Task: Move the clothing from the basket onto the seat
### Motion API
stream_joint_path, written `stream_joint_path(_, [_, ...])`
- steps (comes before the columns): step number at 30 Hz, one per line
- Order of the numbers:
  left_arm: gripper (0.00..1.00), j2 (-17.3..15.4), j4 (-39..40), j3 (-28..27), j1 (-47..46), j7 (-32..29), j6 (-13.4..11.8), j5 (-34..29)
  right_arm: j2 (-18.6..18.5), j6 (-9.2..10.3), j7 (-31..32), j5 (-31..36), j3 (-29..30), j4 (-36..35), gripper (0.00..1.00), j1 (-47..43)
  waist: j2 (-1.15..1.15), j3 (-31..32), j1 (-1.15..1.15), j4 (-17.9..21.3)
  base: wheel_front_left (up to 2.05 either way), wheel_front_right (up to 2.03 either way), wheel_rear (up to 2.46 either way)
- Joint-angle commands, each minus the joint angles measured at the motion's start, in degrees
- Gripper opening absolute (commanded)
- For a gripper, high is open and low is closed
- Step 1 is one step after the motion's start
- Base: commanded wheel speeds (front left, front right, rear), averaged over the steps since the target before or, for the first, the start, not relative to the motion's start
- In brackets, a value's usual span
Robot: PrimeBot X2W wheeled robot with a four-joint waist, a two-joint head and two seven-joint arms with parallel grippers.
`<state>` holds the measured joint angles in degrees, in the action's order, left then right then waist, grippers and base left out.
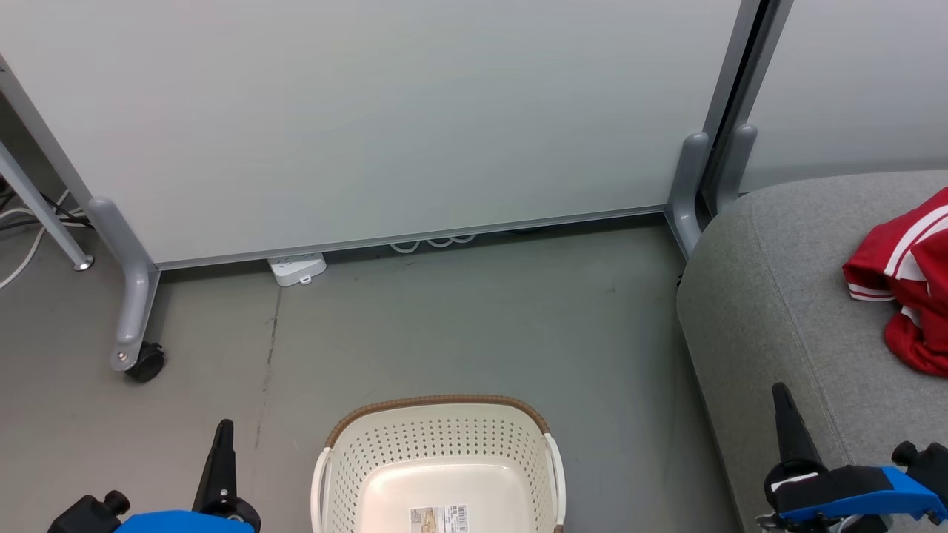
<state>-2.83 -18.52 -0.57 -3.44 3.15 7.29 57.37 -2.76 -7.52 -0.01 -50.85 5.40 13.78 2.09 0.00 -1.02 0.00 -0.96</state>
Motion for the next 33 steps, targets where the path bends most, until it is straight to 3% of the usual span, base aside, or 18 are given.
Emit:
stream_joint_path(1, [0.00,-0.3,0.9,-0.6,-1.4,-0.4,0.1,1.8,-0.1,0.02,0.3,-2.1,0.2,-0.5,0.00,1.3,0.00,0.0,0.00,0.0,0.00,0.00,0.00])
stream_joint_path(33, [0.00,-0.2,2.8,-3.4,-2.3,-5.2,0.2,18.5,-0.1,0.03,3.6,-21.9,0.7,-0.1,0.00,2.9,0.00,0.4,0.00,0.4,0.00,0.00,0.00])
